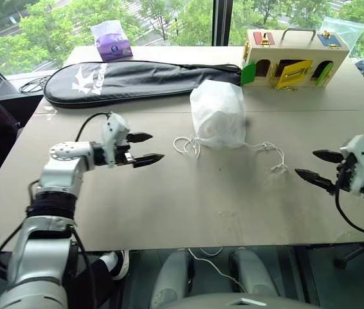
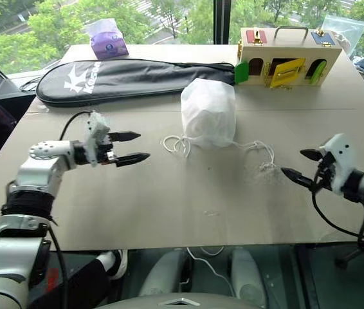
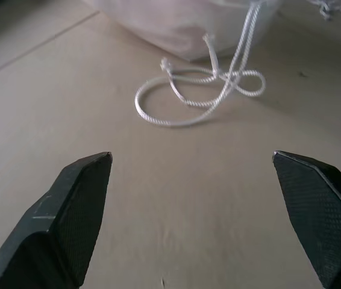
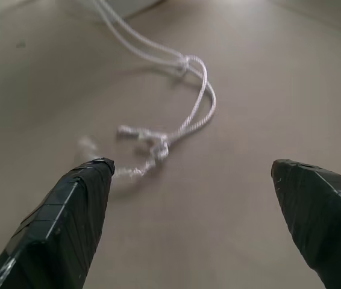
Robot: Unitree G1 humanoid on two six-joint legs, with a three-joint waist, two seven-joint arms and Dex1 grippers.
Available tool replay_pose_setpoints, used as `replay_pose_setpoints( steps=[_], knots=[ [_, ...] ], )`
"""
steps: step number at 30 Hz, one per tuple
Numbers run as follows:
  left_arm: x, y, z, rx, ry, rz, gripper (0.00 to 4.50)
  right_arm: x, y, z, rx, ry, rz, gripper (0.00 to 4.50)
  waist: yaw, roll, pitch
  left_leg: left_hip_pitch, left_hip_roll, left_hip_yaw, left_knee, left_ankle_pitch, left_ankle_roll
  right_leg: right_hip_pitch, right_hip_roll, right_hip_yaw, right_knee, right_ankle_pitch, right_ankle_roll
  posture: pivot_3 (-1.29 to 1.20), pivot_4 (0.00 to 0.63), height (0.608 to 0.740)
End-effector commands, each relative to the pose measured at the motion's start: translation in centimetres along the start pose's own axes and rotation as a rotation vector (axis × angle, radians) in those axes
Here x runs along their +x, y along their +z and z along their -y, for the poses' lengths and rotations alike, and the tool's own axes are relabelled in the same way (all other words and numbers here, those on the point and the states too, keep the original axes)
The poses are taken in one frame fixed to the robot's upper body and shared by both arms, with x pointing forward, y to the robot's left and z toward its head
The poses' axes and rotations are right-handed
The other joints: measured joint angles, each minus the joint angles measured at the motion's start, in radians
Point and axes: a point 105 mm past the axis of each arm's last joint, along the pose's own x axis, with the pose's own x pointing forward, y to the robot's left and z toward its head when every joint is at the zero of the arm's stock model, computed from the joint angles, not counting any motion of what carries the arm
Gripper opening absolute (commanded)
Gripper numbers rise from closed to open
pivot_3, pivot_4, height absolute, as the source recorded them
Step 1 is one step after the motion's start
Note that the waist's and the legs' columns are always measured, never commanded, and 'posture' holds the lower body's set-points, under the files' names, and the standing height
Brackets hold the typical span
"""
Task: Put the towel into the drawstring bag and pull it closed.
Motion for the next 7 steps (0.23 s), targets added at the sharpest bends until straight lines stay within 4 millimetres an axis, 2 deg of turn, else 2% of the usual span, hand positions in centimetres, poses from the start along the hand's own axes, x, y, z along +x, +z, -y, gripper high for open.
replay_pose_setpoints(
  steps=[1,4,7],
  knots=[
    [-1.3,0.2,0.3,0.052,0.024,-0.02,4.44,-1.9,0.6,0.9,-0.044,0.013,0.059,4.5,0.002,0.0,0.0,0.0,0.0,0.0,0.0,0.0,0.0,0.0,0.0,0.0,0.0,0.0,0.0,0.0,0.15,0.74],
    [-1.5,0.2,0.9,0.058,0.051,0.009,4.44,-2.2,0.8,1.6,0.014,0.001,0.167,4.5,0.007,-0.001,0.0,0.0,0.001,-0.001,0.001,0.0,0.0,0.0,0.0,-0.001,0.0,0.0,0.0,0.0,0.15,0.74],
    [-1.3,0.2,1.7,0.091,0.082,0.018,4.44,-2.0,0.4,1.3,0.004,0.046,0.171,4.5,0.01,-0.001,0.0,0.0,0.001,0.0,0.001,0.0,0.0,0.001,-0.002,0.0,0.0,0.0,0.0,0.0,0.15,0.74]
  ],
)
